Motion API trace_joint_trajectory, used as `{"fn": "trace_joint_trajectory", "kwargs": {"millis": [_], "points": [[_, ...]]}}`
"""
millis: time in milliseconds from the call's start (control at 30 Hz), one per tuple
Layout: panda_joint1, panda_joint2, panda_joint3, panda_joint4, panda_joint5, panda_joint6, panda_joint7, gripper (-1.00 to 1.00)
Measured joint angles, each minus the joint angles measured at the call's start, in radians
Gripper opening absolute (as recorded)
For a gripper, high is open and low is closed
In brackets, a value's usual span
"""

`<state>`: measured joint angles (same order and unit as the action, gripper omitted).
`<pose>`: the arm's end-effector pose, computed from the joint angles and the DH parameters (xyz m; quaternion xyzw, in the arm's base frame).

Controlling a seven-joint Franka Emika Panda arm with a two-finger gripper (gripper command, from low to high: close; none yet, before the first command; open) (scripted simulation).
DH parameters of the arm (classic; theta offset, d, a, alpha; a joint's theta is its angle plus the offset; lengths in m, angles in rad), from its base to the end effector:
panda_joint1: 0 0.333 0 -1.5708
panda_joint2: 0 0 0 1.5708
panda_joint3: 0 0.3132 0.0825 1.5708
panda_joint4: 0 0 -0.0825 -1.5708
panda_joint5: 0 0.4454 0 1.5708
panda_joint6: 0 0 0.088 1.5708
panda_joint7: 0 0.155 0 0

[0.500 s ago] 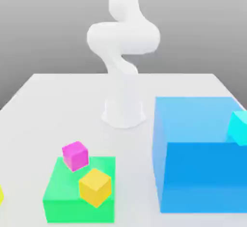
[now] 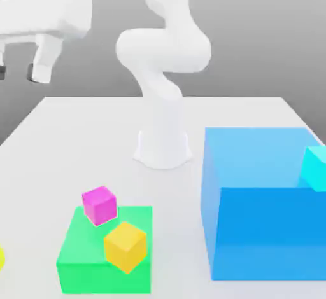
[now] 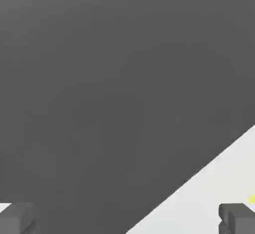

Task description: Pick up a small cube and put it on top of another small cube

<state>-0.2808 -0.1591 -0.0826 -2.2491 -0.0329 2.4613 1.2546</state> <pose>0.5583 -0.2135 0.3931 -0.6856 0.7043 -0.1690 0.0740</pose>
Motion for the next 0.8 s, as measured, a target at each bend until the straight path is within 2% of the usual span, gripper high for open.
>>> {"fn": "trace_joint_trajectory", "kwargs": {"millis": [233,467,600,633,800], "points": [[-0.106,0.255,-0.055,0.02,0.046,0.064,0.138,0.0],[-0.186,0.514,-0.101,0.041,0.152,0.124,0.236,0.0],[-0.227,0.66,-0.077,0.067,0.202,0.212,0.231,0.0],[-0.235,0.695,-0.067,0.074,0.211,0.239,0.225,-1.0],[-0.236,0.695,-0.066,0.074,0.212,0.242,0.224,-1.0]]}}
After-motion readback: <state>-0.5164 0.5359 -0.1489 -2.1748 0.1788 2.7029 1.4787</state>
